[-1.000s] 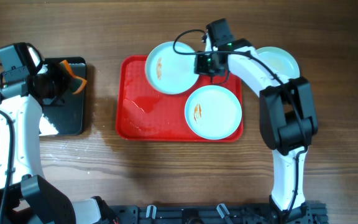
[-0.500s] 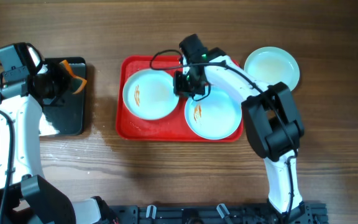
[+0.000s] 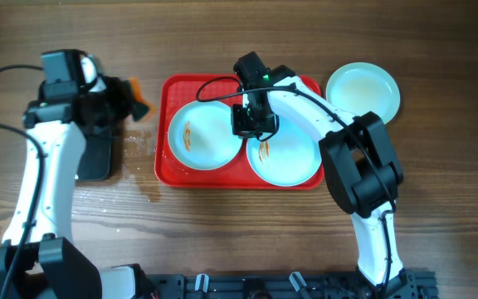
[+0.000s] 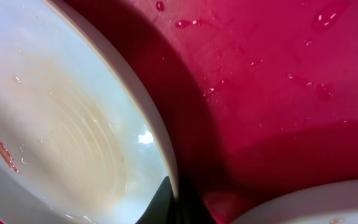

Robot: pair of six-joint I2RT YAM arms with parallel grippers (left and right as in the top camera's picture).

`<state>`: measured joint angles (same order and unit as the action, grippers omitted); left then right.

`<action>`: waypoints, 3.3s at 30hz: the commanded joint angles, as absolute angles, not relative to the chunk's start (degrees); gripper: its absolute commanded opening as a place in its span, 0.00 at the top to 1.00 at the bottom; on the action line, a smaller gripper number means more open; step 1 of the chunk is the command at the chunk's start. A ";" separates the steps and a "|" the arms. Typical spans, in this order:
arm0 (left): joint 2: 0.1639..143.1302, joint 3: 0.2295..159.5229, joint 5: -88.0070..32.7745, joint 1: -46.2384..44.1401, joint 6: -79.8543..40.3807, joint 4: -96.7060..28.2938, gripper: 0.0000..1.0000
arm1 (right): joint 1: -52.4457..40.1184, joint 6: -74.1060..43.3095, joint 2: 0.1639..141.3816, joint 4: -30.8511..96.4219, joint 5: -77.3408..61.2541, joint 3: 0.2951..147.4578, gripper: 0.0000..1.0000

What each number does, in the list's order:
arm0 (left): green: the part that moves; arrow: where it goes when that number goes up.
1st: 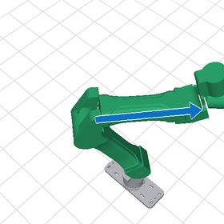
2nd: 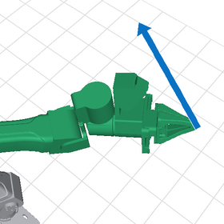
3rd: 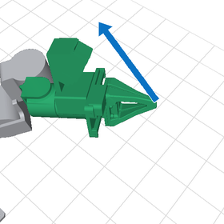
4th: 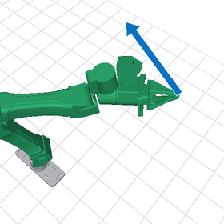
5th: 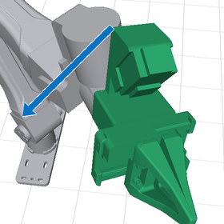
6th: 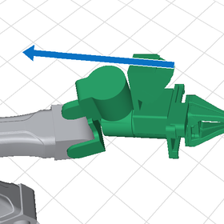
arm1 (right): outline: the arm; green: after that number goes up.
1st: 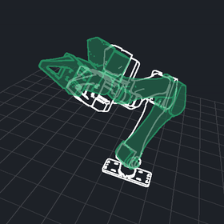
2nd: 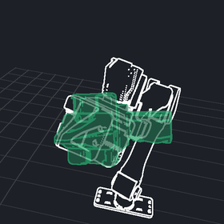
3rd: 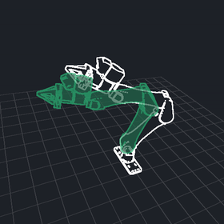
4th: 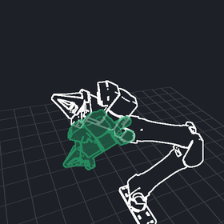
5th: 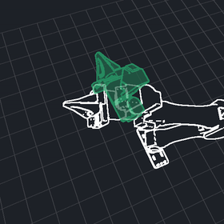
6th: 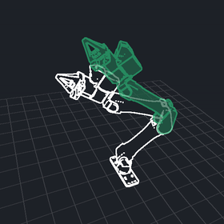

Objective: Clean dirty plates on tray and stack at the side
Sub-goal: 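Move the sponge with the left gripper onto the upper-left plate, then scrub the plate with the sponge while the right gripper holds it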

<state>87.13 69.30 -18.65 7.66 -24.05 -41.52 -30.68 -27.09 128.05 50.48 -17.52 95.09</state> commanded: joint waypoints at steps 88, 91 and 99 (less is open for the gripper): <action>99.57 60.88 -6.59 -16.29 -21.91 -30.83 0.96 | -30.89 -25.63 129.12 52.77 -14.15 94.87 0.96; 102.96 60.84 -9.15 -16.29 -23.33 -30.41 0.96 | -30.89 -25.67 129.12 52.93 -14.15 94.87 0.96; 108.05 60.86 -8.80 -16.10 -22.63 -33.63 0.96 | -30.89 -25.50 129.12 53.39 -14.13 94.87 0.96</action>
